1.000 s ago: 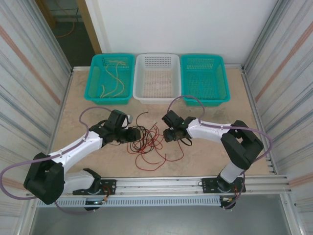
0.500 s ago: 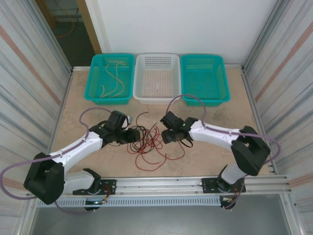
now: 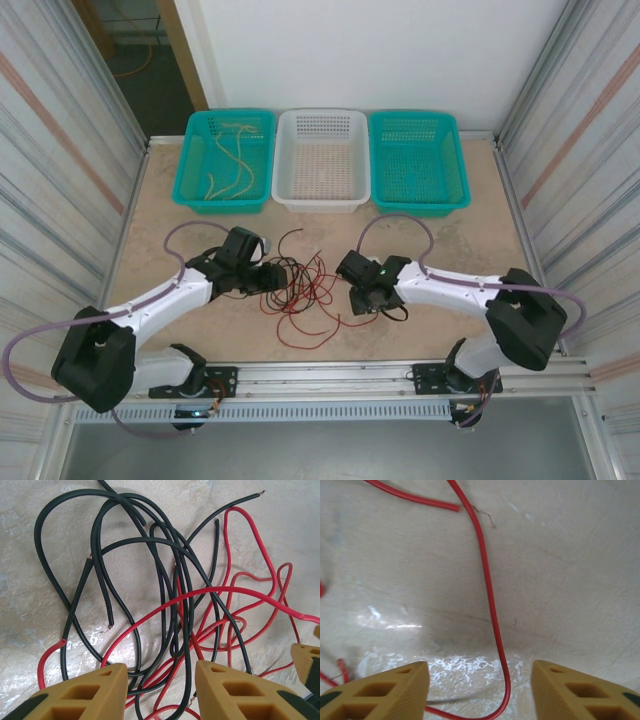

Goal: Untangle the cables

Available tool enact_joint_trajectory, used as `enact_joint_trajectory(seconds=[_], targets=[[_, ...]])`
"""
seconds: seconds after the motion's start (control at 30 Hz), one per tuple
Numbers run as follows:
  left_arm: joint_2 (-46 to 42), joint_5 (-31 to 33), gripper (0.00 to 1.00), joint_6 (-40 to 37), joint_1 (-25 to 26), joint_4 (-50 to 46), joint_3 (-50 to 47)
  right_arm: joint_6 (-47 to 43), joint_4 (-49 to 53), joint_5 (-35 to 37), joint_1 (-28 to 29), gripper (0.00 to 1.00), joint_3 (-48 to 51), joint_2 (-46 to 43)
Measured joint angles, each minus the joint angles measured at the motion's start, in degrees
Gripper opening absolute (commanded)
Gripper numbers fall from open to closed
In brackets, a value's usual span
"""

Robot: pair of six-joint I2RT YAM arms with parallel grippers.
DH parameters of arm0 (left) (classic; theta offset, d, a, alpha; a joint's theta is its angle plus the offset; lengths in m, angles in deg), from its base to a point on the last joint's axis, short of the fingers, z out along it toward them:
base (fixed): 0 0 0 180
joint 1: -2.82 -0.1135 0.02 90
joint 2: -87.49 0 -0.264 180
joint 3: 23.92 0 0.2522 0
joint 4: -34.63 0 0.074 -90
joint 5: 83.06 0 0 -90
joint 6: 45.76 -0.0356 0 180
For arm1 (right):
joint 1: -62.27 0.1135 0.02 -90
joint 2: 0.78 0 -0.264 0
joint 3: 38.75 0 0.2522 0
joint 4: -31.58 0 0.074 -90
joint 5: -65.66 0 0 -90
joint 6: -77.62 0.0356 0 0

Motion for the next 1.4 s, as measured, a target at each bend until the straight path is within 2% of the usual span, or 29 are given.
enact_joint_trajectory(seconds=[0.2,0.47,0.67,0.97,1.2,1.4], targets=[[0.00,0.00,0.41,0.00,-0.13,0.00,0.00,1.46,-0.63,0.17,-0.13,0.30,0.98,3.23],[0.00,0.00,0.41,0.00,-0.83,0.00,0.00,1.51,-0.09,1.90,-0.31,0.00,1.18,2.03],[0.24,-0.07,0.41,0.15,-0.87,0.20,0.00,0.33,3.65,6.67,0.79,0.00,0.26,-8.96],[5.73,-1.64,0.33,2.67,-0.85,5.88,-0.85,-3.21,11.02,16.52,0.09,0.00,-9.44,-27.67],[9.55,-2.73,0.28,4.94,-0.74,9.88,-3.04,-8.41,12.70,18.36,-8.57,0.00,-18.99,-33.48],[10.19,-3.34,0.27,6.05,-0.52,11.96,-3.45,-14.56,12.11,16.65,-16.26,0.00,-28.70,-31.06]])
